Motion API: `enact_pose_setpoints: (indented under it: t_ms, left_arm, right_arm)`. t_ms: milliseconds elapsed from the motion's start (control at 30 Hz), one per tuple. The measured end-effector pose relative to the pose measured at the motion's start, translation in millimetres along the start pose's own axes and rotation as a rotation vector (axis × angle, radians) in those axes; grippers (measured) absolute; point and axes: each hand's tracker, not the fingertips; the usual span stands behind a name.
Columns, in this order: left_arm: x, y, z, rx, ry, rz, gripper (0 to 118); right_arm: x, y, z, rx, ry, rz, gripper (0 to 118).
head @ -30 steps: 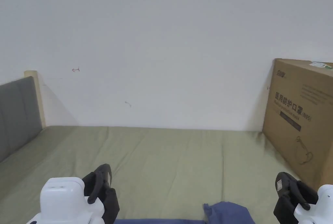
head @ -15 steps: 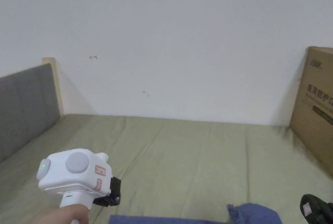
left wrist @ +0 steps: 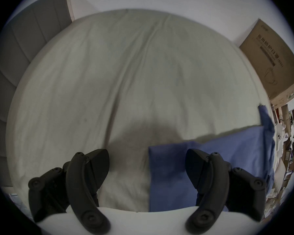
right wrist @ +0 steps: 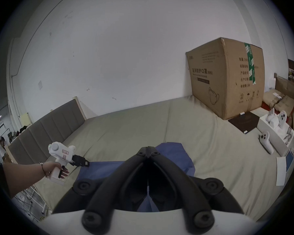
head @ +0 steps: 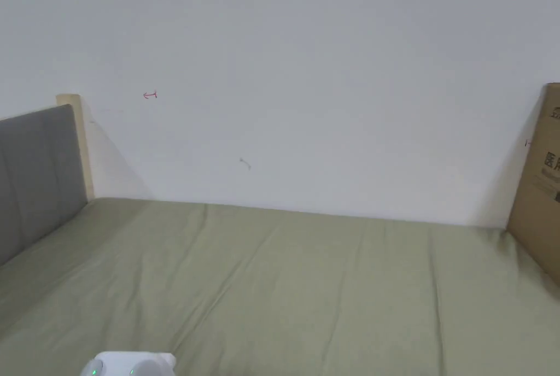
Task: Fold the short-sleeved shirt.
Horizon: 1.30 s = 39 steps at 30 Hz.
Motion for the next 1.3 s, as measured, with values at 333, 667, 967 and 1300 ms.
enact_pose_setpoints:
  t_ms: [333, 667, 967, 1300]
  left_arm:
    - [27, -5, 17, 0.063, 0.061, -0.060, 91]
    - [35, -34, 112, 0.278, -0.049, -0.211, 2]
    - [13, -32, 161, 0.331, -0.056, -0.177, 2]
    - [5, -38, 143, 0.295, -0.009, -0.167, 2]
  right_arm:
    - [10, -12, -10, -0.039, -0.028, 0.009, 0]
    - [67, 26, -126, -0.327, 0.081, -0.149, 0]
    - [115, 17, -270, -0.727, -0.095, -0.166, 111]
    - [115, -20, -292, -0.864, -0.183, 0.073, 81]
